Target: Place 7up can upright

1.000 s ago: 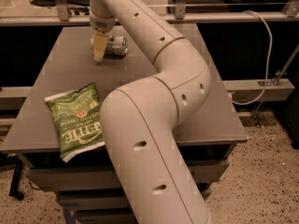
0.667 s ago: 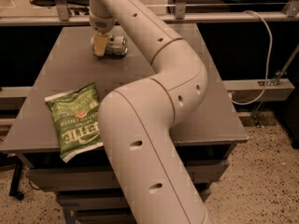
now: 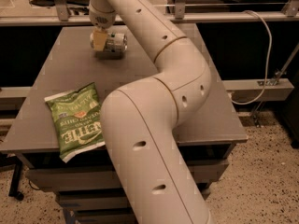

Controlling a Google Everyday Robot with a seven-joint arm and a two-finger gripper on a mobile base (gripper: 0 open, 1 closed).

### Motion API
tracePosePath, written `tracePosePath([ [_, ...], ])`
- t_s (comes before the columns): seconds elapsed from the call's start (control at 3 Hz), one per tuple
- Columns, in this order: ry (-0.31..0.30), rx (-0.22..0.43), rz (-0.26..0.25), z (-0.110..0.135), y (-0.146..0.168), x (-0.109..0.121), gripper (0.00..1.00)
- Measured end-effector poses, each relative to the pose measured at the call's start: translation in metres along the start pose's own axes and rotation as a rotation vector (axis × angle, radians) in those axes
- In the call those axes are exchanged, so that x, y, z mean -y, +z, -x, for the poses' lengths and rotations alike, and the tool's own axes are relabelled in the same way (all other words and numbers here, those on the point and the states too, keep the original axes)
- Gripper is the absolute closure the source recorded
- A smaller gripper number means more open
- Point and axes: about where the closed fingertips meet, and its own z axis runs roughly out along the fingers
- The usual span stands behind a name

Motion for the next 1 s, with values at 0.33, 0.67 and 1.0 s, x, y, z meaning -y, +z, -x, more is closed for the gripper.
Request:
tracePosePath([
  [0.33, 0.028, 0.118, -0.022, 0.003, -0.041, 0.0, 1.0],
  [0.67, 0.11, 0.297, -0.053, -0.004, -0.084, -0.003, 1.0],
  [1.0, 0.202, 0.454, -0.084, -0.019, -0.115, -0.016, 1.0],
])
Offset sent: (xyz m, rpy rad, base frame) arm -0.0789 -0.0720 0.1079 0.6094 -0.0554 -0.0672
